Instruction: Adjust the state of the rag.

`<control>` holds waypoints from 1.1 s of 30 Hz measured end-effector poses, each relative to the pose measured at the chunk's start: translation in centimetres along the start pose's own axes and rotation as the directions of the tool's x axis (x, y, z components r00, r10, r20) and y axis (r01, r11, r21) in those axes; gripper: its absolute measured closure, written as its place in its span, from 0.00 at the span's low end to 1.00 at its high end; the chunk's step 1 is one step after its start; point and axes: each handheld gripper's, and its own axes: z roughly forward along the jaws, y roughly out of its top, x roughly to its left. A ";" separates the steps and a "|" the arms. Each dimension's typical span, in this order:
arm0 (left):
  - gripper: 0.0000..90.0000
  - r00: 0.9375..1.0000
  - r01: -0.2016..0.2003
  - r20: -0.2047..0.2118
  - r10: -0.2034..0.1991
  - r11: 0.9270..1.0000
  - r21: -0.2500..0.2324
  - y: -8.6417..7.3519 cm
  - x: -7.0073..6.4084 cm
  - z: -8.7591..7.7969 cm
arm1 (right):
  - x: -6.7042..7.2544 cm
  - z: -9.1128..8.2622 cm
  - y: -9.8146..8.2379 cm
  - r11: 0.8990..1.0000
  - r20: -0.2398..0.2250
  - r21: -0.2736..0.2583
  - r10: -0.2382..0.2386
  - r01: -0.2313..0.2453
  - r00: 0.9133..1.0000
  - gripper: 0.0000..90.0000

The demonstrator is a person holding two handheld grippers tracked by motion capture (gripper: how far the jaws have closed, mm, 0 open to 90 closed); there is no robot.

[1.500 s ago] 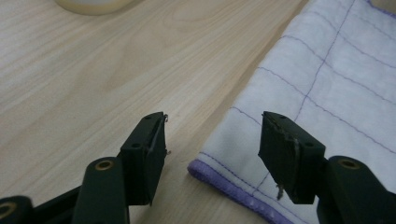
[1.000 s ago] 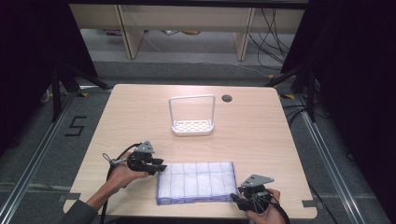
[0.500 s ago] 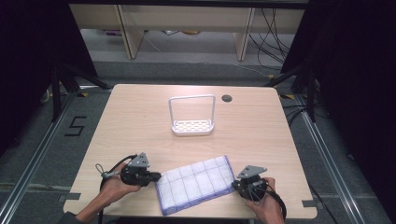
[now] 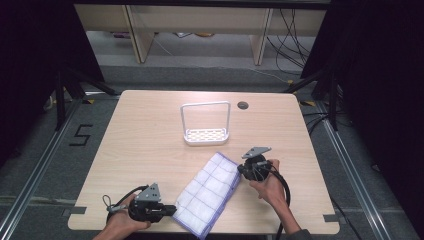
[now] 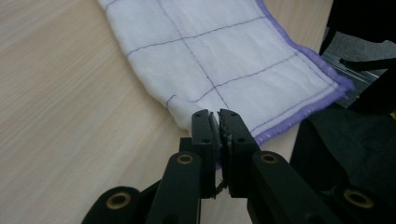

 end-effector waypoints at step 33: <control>0.48 0.983 0.128 -0.119 -0.139 0.987 -0.097 8.4 6.8 3.1 | -2.9 1.1 2.6 0.978 0.077 -0.051 0.203 -0.200 0.976 0.53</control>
